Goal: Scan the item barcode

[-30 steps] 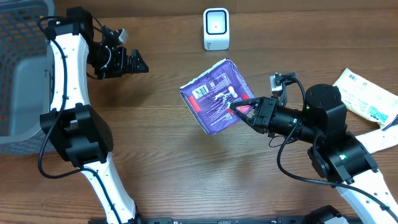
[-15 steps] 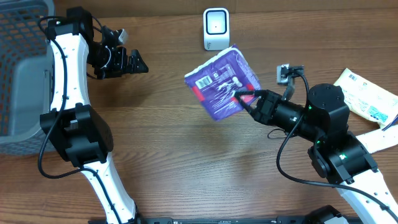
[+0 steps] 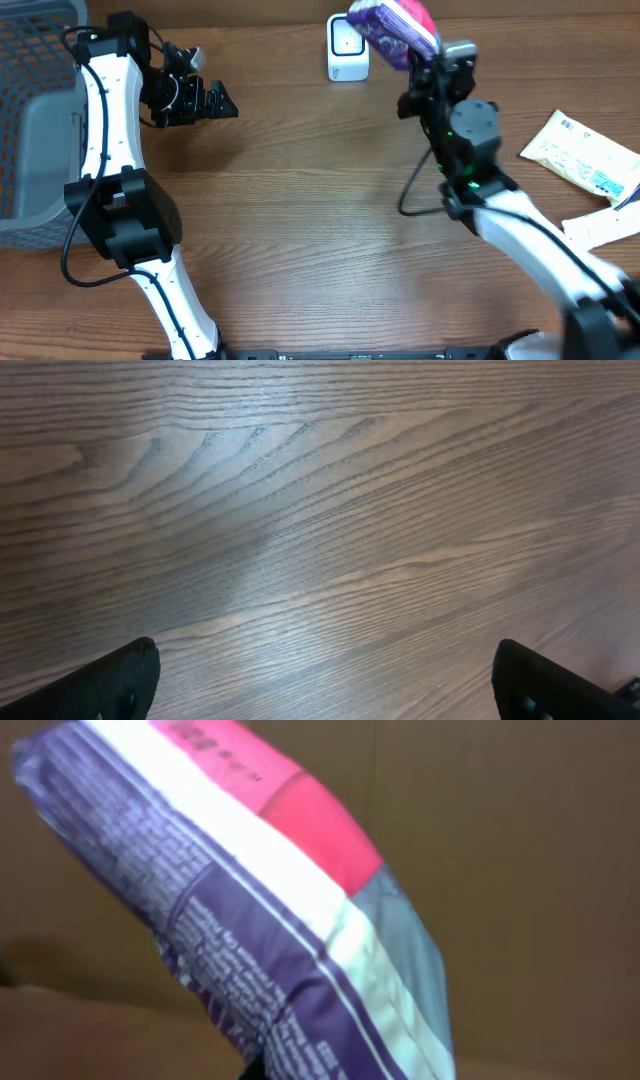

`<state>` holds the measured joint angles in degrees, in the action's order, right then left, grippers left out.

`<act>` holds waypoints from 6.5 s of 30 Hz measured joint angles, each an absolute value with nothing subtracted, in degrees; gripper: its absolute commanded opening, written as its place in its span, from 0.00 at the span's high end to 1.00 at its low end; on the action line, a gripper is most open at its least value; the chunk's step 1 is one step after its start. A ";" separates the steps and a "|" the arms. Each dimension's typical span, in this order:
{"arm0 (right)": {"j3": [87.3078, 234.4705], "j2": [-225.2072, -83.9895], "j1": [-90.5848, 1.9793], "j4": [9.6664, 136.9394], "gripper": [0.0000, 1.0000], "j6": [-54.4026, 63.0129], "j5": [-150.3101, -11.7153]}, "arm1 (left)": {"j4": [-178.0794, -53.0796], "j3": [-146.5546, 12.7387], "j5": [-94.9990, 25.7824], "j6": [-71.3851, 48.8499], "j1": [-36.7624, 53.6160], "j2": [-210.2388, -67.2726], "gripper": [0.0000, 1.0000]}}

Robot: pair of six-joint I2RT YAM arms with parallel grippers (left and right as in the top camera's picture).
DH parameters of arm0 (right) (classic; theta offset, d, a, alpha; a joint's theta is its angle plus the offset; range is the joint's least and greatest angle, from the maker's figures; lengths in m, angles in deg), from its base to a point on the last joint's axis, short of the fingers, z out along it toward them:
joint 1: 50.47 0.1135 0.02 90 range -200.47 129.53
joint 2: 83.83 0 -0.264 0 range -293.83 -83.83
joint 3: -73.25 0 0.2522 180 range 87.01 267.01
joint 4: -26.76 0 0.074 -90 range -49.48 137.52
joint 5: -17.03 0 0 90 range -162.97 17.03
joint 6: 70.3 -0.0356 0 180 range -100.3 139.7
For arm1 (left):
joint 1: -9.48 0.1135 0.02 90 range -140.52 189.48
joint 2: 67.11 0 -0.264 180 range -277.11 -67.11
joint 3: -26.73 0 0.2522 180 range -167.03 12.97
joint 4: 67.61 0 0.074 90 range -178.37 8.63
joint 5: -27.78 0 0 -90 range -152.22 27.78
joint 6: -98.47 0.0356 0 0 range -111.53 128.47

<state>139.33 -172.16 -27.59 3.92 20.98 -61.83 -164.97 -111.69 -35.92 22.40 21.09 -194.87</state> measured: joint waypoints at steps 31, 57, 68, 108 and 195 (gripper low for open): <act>171.33 -218.39 -28.84 -15.69 0.96 86.01 -60.48 | -164.97 -111.69 -35.94 22.40 21.09 -194.87 0.00; 171.35 -224.90 -28.82 -23.95 0.96 87.84 -63.49 | -164.99 -111.69 -35.94 22.40 21.09 -194.87 0.00; 171.35 -220.81 -27.70 -25.17 0.96 81.59 -48.54 | -164.99 -111.69 -35.94 22.40 21.09 -194.87 0.00; 148.90 -204.25 -63.31 42.34 0.25 26.84 2.30 | -164.99 -111.69 -35.94 22.40 21.09 -194.87 0.00; 143.96 -104.12 -53.80 63.65 0.00 12.28 -72.63 | -98.80 -62.84 -59.53 23.43 12.20 -116.25 0.00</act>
